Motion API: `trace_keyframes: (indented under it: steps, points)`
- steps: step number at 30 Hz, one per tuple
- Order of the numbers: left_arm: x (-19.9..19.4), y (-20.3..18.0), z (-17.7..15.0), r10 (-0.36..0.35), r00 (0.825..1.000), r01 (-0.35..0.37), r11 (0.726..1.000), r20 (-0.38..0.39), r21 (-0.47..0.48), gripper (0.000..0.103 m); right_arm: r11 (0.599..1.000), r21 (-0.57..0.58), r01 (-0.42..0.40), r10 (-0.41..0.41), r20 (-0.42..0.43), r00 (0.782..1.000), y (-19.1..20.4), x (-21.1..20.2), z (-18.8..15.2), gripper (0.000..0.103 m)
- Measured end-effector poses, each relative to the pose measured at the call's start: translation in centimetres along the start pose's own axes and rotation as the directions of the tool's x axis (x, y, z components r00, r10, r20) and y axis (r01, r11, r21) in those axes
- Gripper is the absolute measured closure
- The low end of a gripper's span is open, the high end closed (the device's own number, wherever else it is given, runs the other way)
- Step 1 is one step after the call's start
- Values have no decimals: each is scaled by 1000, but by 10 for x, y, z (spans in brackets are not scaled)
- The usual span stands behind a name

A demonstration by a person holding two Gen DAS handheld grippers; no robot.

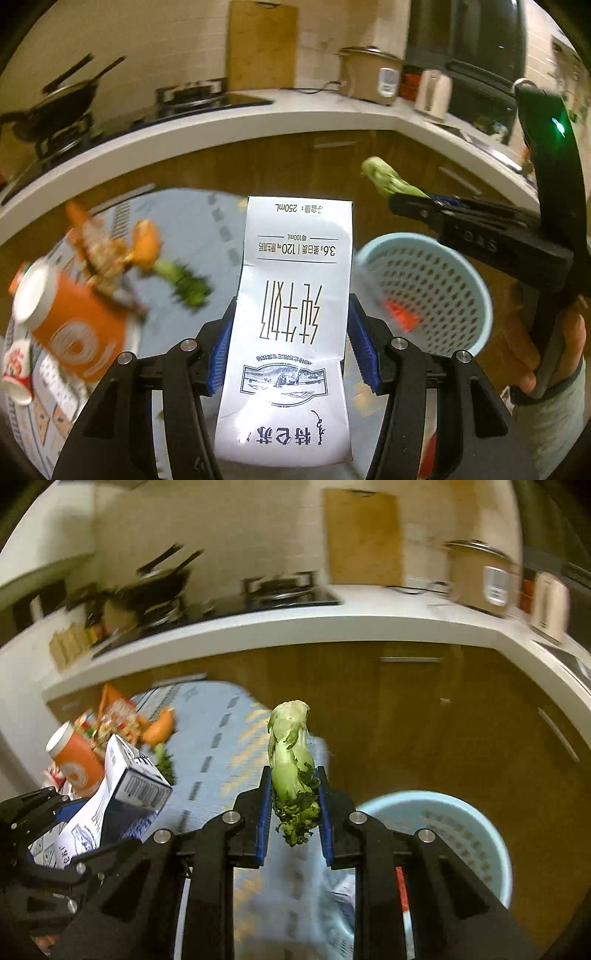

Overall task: Collect trash
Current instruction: 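Move both items over the blue basket and release them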

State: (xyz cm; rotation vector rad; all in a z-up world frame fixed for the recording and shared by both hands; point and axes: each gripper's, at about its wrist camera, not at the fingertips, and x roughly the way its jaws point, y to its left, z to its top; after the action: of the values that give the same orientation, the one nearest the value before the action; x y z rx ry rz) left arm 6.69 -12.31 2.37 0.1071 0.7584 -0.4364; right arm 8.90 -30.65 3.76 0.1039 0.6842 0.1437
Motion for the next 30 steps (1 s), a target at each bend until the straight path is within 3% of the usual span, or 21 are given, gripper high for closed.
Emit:
trace_keyframes:
  steps: [6,12,20,21,22,24,28,30]
  points:
    - [20,-46,17,-81,997,82,996,-12,46,50,984,127,127,-125,-24,992,-66,-25,-24,84]
    - [54,-74,20,-114,991,119,990,-64,72,50,955,230,190,-169,-107,980,-110,-17,-51,84]
    - [92,-88,18,-160,975,171,983,-155,60,49,934,277,224,-166,-216,962,-128,3,-80,83]
    - [94,-89,17,-157,974,168,984,-160,60,45,934,279,224,-162,-228,960,-129,6,-82,83]
    - [95,-90,16,-153,975,164,985,-160,58,39,934,281,222,-157,-235,959,-129,7,-84,83]
    - [94,-89,15,-157,976,167,985,-154,53,37,931,288,222,-150,-252,956,-129,11,-87,83]
    - [91,-84,14,-163,975,171,984,-148,44,36,933,296,207,-128,-264,956,-131,14,-90,79]
    - [87,-80,14,-170,976,176,984,-139,37,36,934,296,201,-126,-254,959,-129,11,-91,72]
